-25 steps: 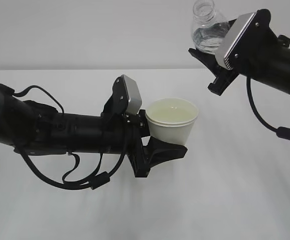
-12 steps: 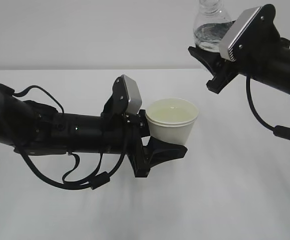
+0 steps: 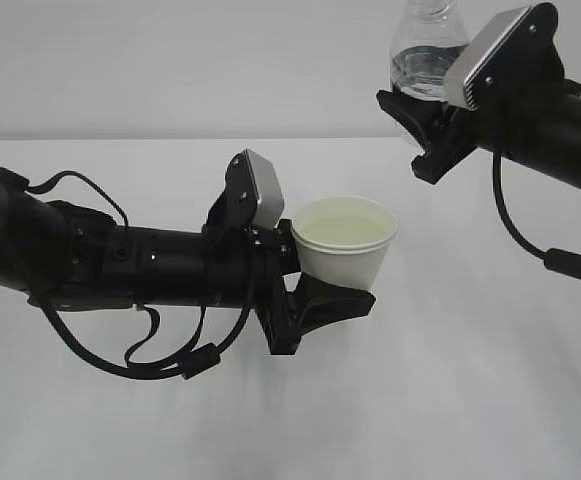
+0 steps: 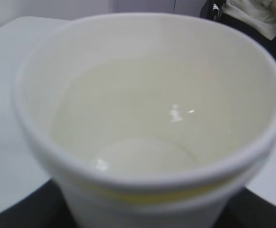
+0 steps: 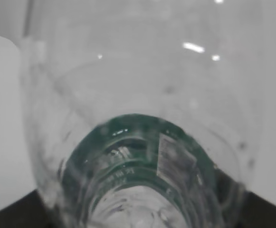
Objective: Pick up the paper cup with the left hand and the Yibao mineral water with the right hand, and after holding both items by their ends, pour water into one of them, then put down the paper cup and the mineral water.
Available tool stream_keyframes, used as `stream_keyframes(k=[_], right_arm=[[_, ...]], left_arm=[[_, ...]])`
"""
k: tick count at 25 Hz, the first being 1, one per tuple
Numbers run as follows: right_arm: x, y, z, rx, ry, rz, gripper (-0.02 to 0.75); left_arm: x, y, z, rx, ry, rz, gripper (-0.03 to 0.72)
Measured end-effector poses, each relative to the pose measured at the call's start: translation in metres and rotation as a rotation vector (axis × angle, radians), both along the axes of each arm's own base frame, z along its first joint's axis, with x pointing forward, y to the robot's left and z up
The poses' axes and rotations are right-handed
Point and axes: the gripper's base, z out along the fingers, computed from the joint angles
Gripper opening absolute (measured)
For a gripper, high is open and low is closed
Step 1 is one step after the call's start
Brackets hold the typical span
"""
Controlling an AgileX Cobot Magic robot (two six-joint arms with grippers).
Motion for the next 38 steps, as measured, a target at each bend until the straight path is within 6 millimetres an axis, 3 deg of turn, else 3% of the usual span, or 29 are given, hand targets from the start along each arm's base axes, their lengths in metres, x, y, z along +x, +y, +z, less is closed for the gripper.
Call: stream_keyframes(k=[38], right_arm=[[-0.0002,0.0002,-0.0001,0.220,0.157,-0.006,0.435]], left_arm=[[0.0000,0.0000,0.0000,0.000,0.000,0.000,0.430]])
